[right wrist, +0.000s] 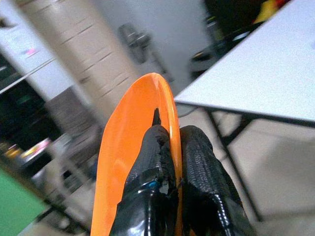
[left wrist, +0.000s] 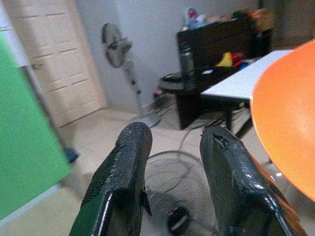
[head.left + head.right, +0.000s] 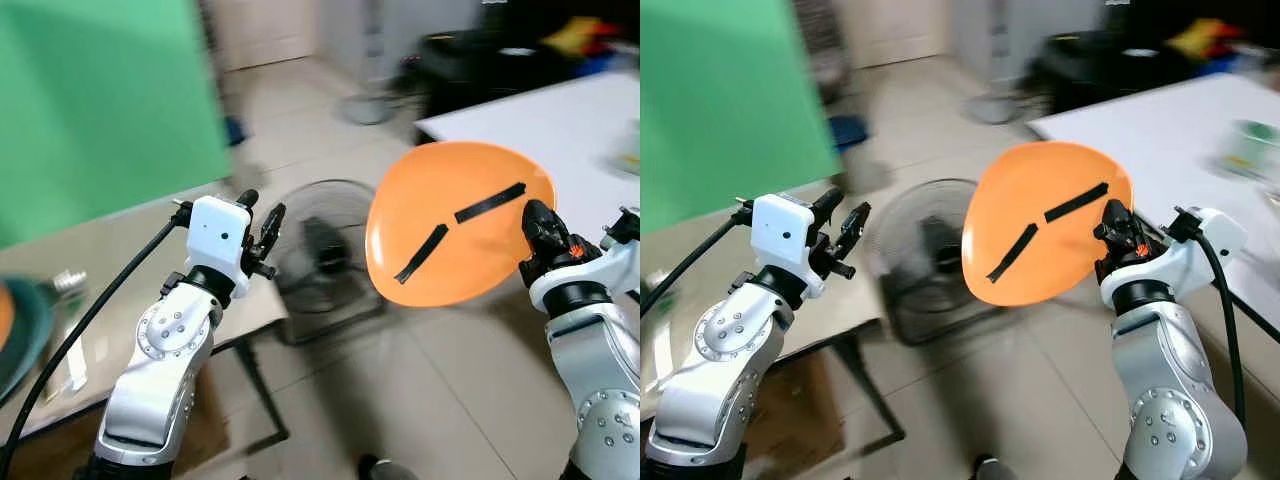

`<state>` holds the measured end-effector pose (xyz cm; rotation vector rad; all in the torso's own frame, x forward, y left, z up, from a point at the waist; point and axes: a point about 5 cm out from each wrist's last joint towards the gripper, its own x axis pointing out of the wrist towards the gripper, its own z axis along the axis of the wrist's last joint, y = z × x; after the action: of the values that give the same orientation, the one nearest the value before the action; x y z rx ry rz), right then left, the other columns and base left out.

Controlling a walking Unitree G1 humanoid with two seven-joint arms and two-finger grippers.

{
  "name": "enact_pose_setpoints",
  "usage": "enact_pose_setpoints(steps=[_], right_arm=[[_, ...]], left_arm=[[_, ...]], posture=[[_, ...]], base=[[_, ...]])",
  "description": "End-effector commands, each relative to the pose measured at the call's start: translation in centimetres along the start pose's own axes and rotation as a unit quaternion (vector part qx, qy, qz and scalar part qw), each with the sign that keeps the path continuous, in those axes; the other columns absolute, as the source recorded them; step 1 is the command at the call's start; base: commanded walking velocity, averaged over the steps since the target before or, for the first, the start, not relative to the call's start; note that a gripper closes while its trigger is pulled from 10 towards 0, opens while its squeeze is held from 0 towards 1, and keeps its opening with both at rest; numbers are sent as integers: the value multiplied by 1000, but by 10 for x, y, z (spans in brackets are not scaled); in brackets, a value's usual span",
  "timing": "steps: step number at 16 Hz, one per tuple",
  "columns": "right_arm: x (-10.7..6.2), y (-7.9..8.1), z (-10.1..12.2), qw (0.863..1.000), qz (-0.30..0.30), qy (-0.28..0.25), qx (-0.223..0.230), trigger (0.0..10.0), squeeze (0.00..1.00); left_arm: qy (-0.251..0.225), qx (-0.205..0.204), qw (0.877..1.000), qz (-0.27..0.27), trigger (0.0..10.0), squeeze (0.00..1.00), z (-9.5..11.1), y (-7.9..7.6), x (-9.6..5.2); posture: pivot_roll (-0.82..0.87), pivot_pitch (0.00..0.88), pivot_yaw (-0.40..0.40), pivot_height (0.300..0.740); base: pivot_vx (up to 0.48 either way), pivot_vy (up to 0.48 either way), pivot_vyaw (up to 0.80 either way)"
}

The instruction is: Setting the table

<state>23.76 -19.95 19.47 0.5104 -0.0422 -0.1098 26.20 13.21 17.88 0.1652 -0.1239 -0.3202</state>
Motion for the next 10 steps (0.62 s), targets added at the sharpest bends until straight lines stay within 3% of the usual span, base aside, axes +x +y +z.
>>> enact_pose_setpoints(steps=[1,6,10], right_arm=[[2,5,6,1000,9,-19,5,10000,0],[3,16,-10,998,39,29,-29,10000,0],[5,25,-19,996,65,54,-42,10000,0]], left_arm=[[10,4,1000,16,10000,0,-2,5,0],[25,-14,998,58,10000,0,-9,21,-3],[23,-19,998,64,10000,0,-7,24,-6]], posture=[[38,0,58,740],[39,0,55,740],[59,0,37,740]], base=[[0,0,-800],[0,0,-779],[0,0,0]])
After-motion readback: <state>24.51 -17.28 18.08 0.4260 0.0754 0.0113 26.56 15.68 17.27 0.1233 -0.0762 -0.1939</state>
